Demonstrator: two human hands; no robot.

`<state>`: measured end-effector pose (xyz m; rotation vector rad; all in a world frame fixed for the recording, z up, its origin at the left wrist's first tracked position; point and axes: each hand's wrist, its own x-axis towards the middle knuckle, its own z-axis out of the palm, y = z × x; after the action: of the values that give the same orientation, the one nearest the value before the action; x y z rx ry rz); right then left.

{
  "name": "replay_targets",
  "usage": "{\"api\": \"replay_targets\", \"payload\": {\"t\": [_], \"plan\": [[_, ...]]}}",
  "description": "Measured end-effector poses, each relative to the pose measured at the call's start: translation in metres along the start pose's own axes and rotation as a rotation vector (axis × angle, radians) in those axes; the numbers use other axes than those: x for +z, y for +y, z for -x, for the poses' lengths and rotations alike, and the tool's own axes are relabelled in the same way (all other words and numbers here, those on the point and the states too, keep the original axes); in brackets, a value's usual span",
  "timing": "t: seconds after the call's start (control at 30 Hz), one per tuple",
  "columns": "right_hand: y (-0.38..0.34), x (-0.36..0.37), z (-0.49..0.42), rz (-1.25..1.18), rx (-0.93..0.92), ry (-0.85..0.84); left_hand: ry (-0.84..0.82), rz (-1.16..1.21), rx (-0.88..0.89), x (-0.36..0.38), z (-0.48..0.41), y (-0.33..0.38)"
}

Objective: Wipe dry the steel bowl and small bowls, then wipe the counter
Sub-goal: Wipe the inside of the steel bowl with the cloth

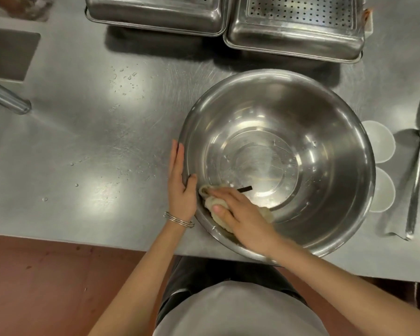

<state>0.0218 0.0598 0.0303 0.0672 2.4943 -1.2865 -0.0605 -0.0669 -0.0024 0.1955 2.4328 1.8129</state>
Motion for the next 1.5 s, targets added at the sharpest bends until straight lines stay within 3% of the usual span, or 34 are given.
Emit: {"api": "replay_targets", "payload": {"t": [0.1,0.27,0.37,0.47,0.57,0.73,0.83,0.93,1.0,1.07,1.23,1.4,1.5], "plan": [[-0.004,0.011,0.026,0.391,-0.163,0.162,0.021,-0.009,0.009,0.001,0.001,-0.002],[0.032,-0.007,0.071,0.533,-0.433,0.119,0.014,-0.004,-0.008,0.000,0.002,-0.001],[0.039,-0.025,0.075,0.444,-0.368,0.110,0.007,0.027,-0.041,0.001,0.003,0.001],[0.022,-0.009,0.055,0.324,-0.277,0.234,0.015,0.028,-0.036,0.003,0.001,0.000],[0.008,0.019,0.043,0.446,-0.289,0.321,-0.002,0.025,-0.014,0.001,-0.003,-0.002],[0.038,-0.007,0.089,0.601,-0.368,0.274,-0.044,0.016,-0.006,-0.004,-0.009,-0.003],[0.064,-0.039,0.110,0.720,-0.271,0.246,-0.054,-0.002,0.004,-0.004,-0.008,-0.003],[0.069,-0.049,0.111,0.677,-0.219,0.266,-0.095,-0.045,0.015,-0.009,-0.010,-0.003],[0.063,-0.043,0.105,0.528,-0.179,0.318,-0.125,-0.217,0.108,-0.016,-0.014,-0.005],[0.058,-0.031,0.102,0.411,-0.159,0.348,-0.191,-0.477,0.346,-0.020,-0.007,-0.003],[0.059,-0.015,0.095,0.561,-0.196,0.191,-0.346,-0.662,0.842,-0.009,0.049,-0.005],[0.083,-0.050,0.105,0.652,-0.362,0.106,-0.248,-0.776,1.020,-0.006,0.043,-0.018],[0.109,-0.097,0.117,0.754,-0.369,0.018,-0.302,-0.795,1.101,-0.017,0.029,-0.017]]}}
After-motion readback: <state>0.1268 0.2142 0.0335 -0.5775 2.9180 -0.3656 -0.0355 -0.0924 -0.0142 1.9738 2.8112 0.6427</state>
